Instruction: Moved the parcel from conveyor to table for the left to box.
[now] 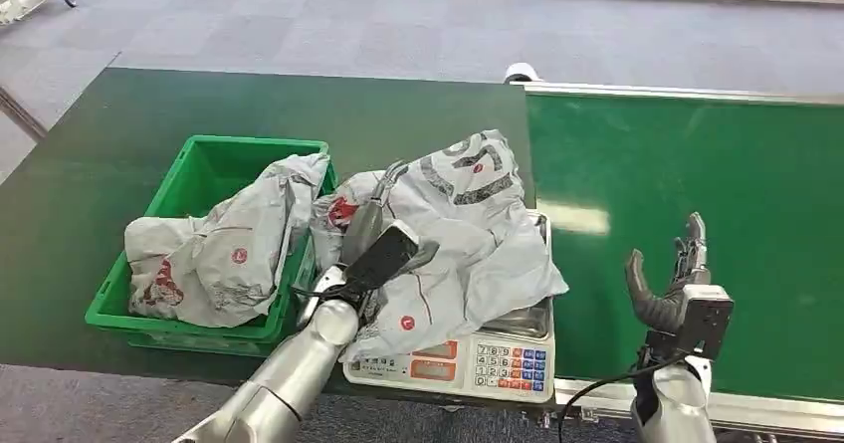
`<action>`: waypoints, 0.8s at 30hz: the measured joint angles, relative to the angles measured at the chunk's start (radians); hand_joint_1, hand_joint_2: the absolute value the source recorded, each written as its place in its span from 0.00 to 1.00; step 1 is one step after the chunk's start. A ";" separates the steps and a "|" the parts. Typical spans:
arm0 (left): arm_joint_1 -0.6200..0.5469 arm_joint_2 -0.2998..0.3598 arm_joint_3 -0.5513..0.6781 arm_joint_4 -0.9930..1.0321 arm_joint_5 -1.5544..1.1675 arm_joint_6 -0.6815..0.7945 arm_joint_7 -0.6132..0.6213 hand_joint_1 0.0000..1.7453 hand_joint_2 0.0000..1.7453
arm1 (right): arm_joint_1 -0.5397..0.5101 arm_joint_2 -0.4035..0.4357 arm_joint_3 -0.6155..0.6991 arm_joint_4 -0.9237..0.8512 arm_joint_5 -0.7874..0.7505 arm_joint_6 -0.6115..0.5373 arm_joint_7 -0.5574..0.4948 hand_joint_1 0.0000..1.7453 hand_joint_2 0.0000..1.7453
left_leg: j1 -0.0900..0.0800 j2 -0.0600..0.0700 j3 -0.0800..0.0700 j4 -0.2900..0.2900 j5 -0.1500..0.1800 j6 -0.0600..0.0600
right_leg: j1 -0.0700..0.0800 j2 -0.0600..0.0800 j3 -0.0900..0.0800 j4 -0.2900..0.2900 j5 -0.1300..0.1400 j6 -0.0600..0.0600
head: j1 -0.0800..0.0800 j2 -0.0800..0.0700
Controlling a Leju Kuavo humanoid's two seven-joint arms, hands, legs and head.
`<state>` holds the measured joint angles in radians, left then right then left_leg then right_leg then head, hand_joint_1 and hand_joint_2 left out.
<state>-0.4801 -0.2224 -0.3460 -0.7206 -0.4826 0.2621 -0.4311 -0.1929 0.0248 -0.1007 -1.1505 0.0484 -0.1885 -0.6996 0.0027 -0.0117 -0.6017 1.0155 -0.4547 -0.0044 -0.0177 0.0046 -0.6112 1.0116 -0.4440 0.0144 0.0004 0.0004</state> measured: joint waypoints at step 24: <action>-0.095 -0.006 -0.126 0.172 -0.281 -0.079 0.156 1.00 1.00 | 0.004 0.000 -0.036 0.061 0.003 0.032 -0.001 0.00 1.00 | 0.000 0.000 0.000 0.000 0.000 0.000 | 0.000 0.000 0.000 0.000 0.000 0.000 | 0.000 0.000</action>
<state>-0.5747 -0.2289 -0.4719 -0.5489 -0.7641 0.1835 -0.2751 -0.1891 0.0248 -0.1370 -1.0891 0.0515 -0.1560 -0.7008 0.0027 -0.0121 -0.6015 1.0156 -0.4546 -0.0042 -0.0177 0.0043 -0.6108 1.0116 -0.4443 0.0146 0.0004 0.0004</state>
